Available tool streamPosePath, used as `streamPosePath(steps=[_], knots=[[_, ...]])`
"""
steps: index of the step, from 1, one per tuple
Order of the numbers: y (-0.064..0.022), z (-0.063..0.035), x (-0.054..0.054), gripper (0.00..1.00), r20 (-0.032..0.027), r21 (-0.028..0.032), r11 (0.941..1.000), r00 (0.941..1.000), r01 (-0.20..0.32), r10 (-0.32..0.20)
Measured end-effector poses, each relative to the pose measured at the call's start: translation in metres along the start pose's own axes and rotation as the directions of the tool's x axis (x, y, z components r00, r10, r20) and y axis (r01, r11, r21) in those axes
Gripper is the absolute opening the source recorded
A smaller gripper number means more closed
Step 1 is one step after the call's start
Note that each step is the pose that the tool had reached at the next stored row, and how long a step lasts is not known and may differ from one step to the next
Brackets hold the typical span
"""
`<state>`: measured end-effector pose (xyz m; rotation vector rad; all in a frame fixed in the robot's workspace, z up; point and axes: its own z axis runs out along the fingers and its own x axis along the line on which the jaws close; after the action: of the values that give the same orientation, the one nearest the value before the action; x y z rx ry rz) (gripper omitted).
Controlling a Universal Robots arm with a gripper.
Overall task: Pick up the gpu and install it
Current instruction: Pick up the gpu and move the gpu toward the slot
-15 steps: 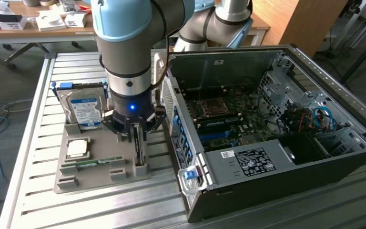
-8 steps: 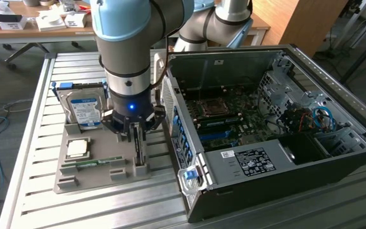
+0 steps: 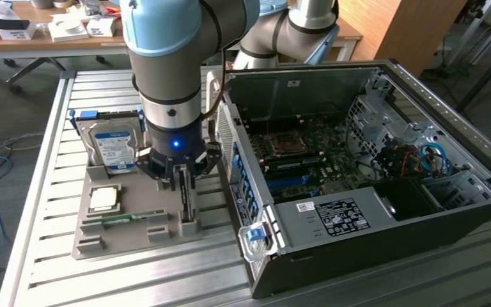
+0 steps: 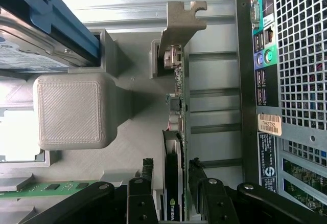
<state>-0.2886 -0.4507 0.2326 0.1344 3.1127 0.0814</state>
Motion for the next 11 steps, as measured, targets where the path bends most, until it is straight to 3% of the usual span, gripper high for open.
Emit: streamPosePath(steps=[11], knots=[[0.0000,0.0006,-0.0008,0.42,0.0000,-0.0001,1.0000,1.0000,0.000,0.000]])
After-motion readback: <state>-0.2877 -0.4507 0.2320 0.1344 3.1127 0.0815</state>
